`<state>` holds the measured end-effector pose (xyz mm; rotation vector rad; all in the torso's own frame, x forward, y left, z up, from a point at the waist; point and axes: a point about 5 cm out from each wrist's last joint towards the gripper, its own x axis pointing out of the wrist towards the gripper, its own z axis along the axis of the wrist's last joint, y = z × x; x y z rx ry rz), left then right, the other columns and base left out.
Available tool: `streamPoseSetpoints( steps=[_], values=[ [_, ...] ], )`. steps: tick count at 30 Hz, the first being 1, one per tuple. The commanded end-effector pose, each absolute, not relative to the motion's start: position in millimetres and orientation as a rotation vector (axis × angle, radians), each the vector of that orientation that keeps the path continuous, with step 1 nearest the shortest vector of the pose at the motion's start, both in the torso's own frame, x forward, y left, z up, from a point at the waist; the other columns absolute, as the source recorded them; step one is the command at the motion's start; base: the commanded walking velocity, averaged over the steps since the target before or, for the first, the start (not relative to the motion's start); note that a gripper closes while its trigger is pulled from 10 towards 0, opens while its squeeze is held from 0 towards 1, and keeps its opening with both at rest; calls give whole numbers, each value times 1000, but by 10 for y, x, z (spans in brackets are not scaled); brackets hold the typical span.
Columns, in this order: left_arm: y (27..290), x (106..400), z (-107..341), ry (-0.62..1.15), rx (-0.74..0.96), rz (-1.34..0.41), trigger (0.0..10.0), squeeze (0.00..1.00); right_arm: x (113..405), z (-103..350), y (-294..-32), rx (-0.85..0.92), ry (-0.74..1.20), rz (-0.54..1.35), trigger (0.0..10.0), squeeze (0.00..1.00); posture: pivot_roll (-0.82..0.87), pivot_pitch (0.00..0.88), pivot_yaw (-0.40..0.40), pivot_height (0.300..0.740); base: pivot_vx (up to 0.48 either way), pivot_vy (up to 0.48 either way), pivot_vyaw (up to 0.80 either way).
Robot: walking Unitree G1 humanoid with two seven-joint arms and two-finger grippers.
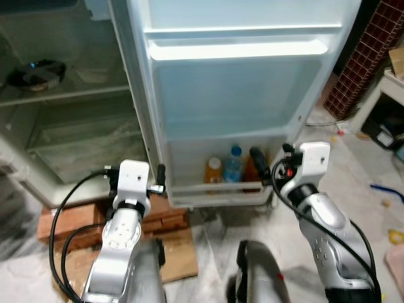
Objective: Restocking fridge
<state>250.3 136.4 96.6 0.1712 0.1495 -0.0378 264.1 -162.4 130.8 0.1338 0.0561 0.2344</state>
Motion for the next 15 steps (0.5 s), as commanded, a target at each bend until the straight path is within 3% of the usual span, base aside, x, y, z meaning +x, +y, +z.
streamPoseSetpoints(
  steps=[1,9,15],
  values=[
    [1365,2533,1007,127,180,-41,10000,0,2670,1372,-1621,111,24,245,10000,0,7,0,-14,680,0,0,0],
    [1347,2553,1027,116,184,-43,10000,0,2708,1387,-1600,119,16,247,10000,0,12,0,-14,740,0,0,0],
    [1339,2530,991,129,178,-50,10000,0,2702,1356,-1591,101,24,253,10000,0,11,0,-12,740,0,0,0]
  ],
)
